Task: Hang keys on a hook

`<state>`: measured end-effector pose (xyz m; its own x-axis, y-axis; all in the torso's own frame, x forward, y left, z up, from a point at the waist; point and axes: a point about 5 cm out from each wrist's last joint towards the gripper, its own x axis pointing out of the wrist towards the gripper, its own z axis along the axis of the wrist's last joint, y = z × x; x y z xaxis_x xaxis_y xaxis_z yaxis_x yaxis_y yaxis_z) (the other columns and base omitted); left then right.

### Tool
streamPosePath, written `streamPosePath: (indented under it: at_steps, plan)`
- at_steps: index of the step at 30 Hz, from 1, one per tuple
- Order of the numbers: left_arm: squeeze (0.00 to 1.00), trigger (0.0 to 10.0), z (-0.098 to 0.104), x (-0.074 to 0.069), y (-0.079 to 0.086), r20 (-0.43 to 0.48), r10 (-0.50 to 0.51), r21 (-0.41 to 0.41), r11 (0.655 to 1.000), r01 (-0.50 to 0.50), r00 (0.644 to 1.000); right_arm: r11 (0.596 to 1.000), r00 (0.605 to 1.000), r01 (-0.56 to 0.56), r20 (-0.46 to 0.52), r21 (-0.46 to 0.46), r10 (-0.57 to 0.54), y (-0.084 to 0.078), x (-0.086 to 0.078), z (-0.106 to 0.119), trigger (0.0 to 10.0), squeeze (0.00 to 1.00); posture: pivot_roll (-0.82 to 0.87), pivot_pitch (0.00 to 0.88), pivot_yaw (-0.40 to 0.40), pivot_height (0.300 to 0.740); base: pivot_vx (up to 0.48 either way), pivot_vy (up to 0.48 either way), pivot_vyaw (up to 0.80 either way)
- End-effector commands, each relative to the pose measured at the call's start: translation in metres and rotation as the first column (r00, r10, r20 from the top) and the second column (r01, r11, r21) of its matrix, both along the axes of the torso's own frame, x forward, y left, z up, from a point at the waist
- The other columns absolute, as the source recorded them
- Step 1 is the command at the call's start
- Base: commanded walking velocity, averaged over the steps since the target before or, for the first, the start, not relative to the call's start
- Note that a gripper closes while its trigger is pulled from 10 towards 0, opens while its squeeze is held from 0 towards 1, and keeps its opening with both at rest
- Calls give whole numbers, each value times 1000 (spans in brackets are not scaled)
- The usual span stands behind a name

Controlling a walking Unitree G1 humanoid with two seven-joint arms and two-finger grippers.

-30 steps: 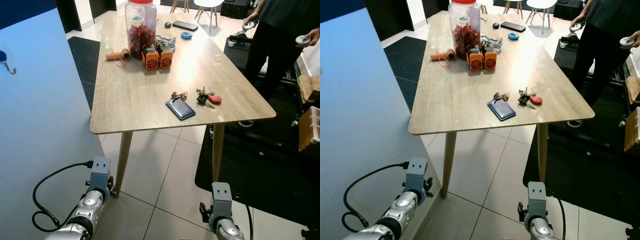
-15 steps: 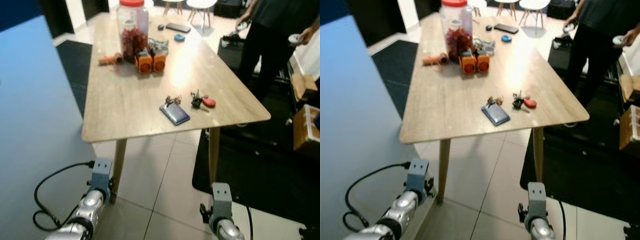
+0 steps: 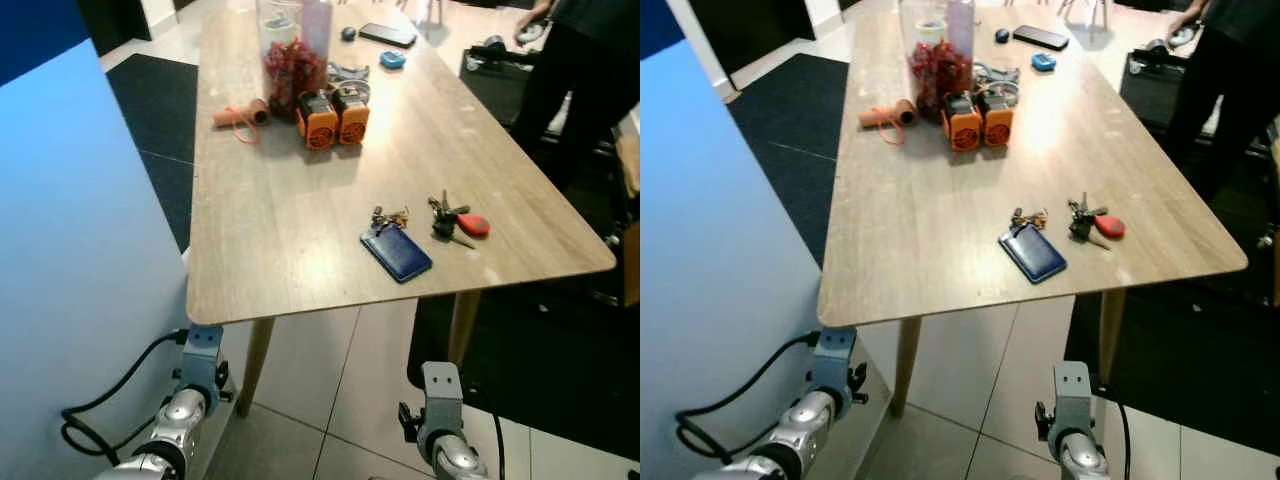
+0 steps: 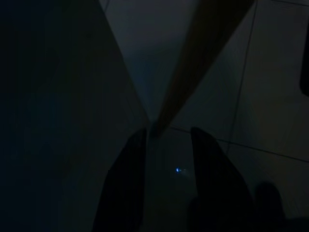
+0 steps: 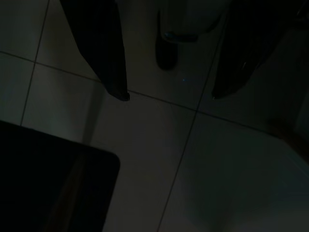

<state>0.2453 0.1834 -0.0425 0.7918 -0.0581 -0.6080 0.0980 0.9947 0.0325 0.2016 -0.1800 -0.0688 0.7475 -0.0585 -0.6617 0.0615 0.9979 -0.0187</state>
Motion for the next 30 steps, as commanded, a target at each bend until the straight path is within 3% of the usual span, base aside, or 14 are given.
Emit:
streamPosePath:
  at_steps: [1,19,30]
  plan:
    - [0,10000,7,8,0,42,-10,-2,1000,10,999,1000,1000,-2,-28,-3,2,-1,-7,-4,10000,0,32,37,1,740,0,-480,0]
    - [0,10000,8,9,-1,49,-21,1,1000,21,999,1000,999,-14,-37,-8,14,-1,-8,-5,10000,0,32,40,-5,740,0,-460,0]
    - [0,10000,9,11,-7,48,-63,18,998,62,997,1000,998,-25,-51,-15,24,-1,-11,-6,10000,0,33,41,-5,740,0,0,0]
